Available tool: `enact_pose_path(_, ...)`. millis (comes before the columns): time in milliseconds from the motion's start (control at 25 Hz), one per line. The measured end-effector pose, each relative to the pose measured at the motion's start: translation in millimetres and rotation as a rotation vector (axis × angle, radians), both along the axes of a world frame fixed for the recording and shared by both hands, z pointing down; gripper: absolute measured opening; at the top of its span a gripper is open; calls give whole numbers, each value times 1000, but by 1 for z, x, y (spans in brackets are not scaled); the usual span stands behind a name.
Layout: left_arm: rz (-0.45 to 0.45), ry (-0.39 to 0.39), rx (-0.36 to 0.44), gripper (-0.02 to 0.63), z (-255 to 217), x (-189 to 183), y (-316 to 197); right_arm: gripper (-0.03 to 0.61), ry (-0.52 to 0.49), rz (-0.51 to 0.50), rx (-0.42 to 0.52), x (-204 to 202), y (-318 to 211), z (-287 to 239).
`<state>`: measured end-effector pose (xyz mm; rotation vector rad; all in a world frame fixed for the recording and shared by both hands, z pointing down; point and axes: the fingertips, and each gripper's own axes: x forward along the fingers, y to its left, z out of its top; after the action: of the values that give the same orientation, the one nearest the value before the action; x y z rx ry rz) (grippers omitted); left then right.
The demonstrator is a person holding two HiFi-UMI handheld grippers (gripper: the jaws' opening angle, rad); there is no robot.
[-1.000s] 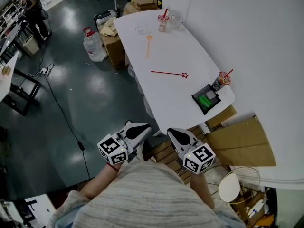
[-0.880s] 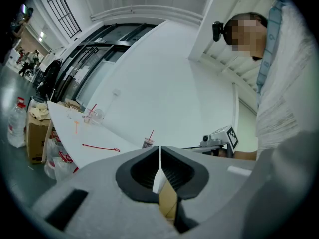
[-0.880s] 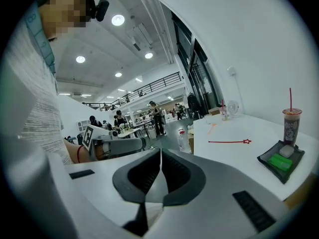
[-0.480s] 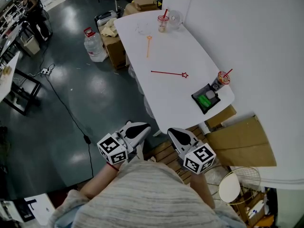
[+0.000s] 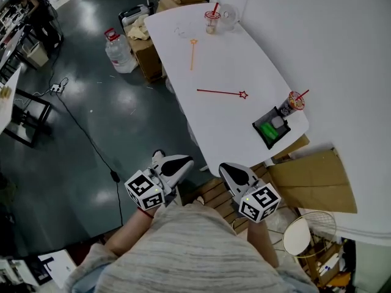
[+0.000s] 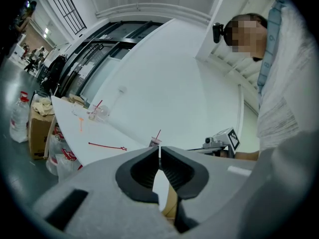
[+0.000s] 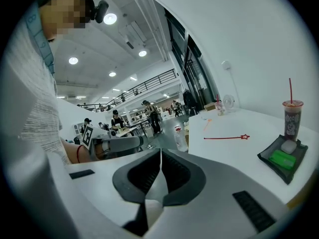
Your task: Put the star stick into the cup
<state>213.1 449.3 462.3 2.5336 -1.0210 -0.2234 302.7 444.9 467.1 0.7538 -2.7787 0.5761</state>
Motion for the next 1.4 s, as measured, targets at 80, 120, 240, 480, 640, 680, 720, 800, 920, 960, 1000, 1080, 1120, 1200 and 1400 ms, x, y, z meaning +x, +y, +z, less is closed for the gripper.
enact_pose_path(80,-18,5,-15,24,7,-15,-14,11,3,1,-11,-13,-14,5)
enact_pose_path(120,-28,8,-22,25,11,-23,-21,11,7,-1,-14,-20,-20,8)
enact_pose_path(240,-61,16,-36,25,18,-50,-47,11,14,2,-16,-43,-46,13)
enact_pose_path(480,-98,21,-5,25,14,-120,-110,11,20,2,6,-103,-111,8)
enact_pose_path(640,-97,30,-7,25,3,-172,-156,11,37,52,2,-146,-159,-3)
enact_pose_path(680,-94,32,-8,25,-2,-185,-167,11,40,66,-1,-157,-171,-7)
enact_pose_path(720,-89,34,-11,25,-7,-197,-177,11,44,79,-4,-168,-182,-12)
enact_pose_path(800,-72,37,-19,25,-19,-220,-194,11,54,105,-13,-190,-201,-25)
enact_pose_path(920,-29,23,-21,25,-38,-251,-215,11,63,144,-9,-222,-226,-49)
enact_pose_path(960,-16,15,-17,25,-44,-260,-223,11,62,153,-2,-232,-234,-57)
enact_pose_path(1000,-6,5,-10,25,-51,-269,-231,11,61,158,7,-241,-241,-64)
enact_pose_path(1080,1,-11,11,25,-63,-283,-246,11,67,160,27,-258,-253,-76)
enact_pose_path(1120,0,-12,22,25,-69,-290,-252,11,74,159,34,-264,-258,-82)
enact_pose_path(1200,-6,-3,29,25,-79,-298,-263,11,85,165,38,-271,-269,-91)
enact_pose_path(1400,22,-2,16,25,-72,-297,-286,11,101,210,5,-264,-297,-84)
